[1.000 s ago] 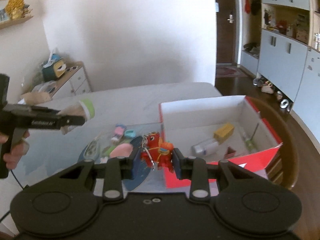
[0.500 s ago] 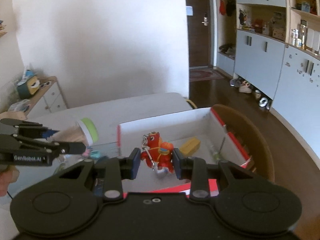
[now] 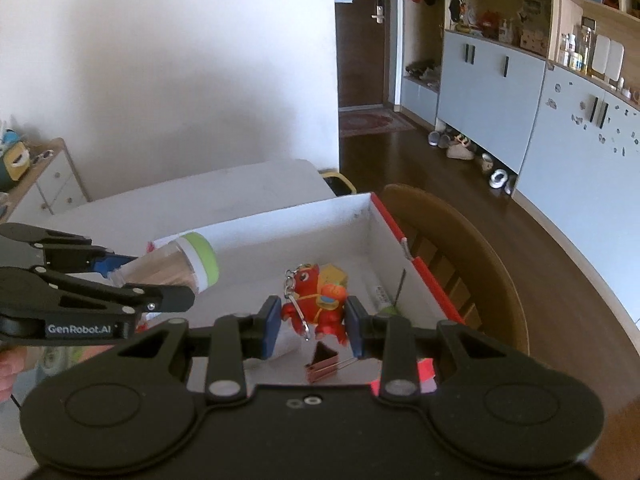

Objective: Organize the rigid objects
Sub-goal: 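Carry the toothpick jar and red keychain over the cardboard box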

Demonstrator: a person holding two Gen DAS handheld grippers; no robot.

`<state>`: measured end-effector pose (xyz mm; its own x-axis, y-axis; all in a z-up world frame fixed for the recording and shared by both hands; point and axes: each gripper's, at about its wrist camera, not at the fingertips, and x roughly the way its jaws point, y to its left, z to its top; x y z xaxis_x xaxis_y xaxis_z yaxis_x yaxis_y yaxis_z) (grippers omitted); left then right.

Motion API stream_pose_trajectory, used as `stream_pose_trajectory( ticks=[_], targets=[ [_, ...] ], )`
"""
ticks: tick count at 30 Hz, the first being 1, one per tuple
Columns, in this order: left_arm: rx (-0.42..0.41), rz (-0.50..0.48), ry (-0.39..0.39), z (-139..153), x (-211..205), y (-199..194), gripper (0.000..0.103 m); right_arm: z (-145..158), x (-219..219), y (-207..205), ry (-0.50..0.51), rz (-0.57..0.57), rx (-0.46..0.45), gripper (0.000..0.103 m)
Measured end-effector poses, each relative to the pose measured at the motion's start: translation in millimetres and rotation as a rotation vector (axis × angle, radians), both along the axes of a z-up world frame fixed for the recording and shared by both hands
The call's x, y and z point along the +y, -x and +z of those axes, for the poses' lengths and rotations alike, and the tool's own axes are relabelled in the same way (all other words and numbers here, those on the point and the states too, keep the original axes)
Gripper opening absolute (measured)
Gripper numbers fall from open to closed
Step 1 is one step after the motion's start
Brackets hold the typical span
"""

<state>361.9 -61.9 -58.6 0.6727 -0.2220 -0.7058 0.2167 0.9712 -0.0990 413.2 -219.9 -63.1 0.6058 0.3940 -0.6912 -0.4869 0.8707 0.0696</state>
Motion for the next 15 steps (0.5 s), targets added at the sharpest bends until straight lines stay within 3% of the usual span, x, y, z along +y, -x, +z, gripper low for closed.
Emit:
stream_pose_trajectory(
  ticks=[15],
  targets=[
    [0.131,-0.007,-0.089,-61,-19,-82,0.042,-59,21,-66,0.105,0.024,0.097,0.033]
  ],
)
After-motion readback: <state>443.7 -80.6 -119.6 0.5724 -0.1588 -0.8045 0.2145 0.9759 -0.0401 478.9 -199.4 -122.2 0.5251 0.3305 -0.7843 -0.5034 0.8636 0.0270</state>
